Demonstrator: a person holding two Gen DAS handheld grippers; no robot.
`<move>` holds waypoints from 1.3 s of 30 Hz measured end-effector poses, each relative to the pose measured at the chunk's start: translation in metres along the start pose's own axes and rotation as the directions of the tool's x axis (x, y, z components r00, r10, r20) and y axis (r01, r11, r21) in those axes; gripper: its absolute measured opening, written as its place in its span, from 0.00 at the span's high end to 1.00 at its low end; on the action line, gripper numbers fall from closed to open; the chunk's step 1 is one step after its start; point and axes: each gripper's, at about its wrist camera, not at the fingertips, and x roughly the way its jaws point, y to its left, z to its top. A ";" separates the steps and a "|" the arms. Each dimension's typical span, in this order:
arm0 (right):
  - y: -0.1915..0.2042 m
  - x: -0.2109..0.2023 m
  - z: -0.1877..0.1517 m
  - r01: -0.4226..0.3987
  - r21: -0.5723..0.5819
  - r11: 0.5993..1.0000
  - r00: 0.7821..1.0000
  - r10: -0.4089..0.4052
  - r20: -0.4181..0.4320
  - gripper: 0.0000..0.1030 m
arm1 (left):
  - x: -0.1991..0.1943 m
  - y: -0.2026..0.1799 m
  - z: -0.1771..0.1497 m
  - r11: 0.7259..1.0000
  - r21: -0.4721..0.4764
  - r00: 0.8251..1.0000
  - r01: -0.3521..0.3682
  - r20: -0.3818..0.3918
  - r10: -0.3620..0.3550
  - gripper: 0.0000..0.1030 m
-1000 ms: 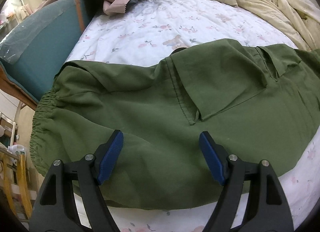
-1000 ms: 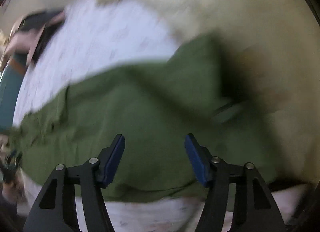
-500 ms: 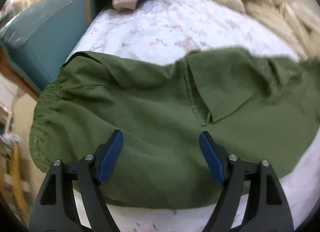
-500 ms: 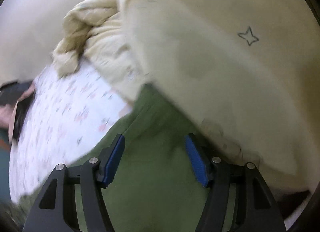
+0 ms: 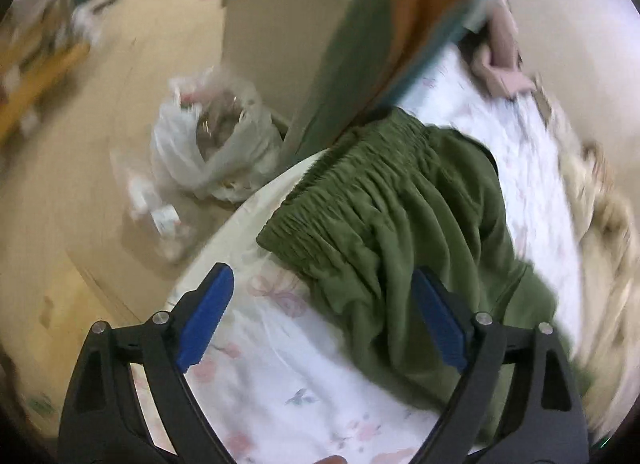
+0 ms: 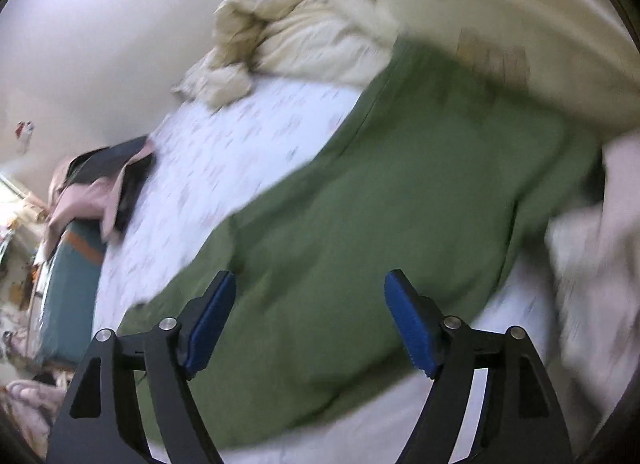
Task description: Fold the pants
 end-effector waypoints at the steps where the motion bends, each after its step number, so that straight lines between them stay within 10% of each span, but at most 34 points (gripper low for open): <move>1: 0.002 -0.001 -0.014 -0.021 0.011 1.000 1.000 0.021 -0.017 0.23 | 0.004 0.004 -0.001 0.999 -0.030 1.000 0.011 0.005 -0.011 0.14; 11: -0.078 -0.005 -0.083 -0.049 0.288 0.956 0.998 0.059 -0.026 0.22 | 0.051 0.011 -0.019 0.973 -0.201 0.993 0.115 -0.001 -0.118 0.12; 17: -0.098 0.022 -0.056 -0.118 0.295 0.948 0.993 0.116 0.024 0.22 | 0.057 0.000 -0.015 0.977 -0.179 0.993 0.117 0.016 -0.116 0.13; 21: -0.094 0.045 -0.031 -0.132 0.318 0.939 0.991 0.119 0.059 0.22 | 0.051 -0.010 -0.009 0.989 -0.106 0.993 0.107 0.067 -0.100 0.77; 24: -0.101 0.055 -0.020 -0.158 0.358 0.920 0.985 0.125 0.116 0.22 | 0.036 -0.023 -0.006 0.995 -0.001 0.989 0.096 0.115 -0.095 0.88; 26: -0.103 0.058 -0.016 -0.147 0.369 0.918 0.987 0.109 0.120 0.42 | 0.025 -0.027 -0.003 0.994 0.022 0.985 0.112 0.130 -0.113 0.89; 28: -0.103 0.057 -0.016 -0.129 0.383 0.915 0.990 0.098 0.099 0.95 | 0.013 -0.027 0.003 0.992 0.035 0.983 0.124 0.131 -0.128 0.90; 39: -0.062 -0.013 -0.045 -0.133 0.301 0.944 0.988 0.103 0.115 0.98 | -0.070 0.015 0.021 0.994 0.075 0.982 0.082 0.163 -0.094 0.92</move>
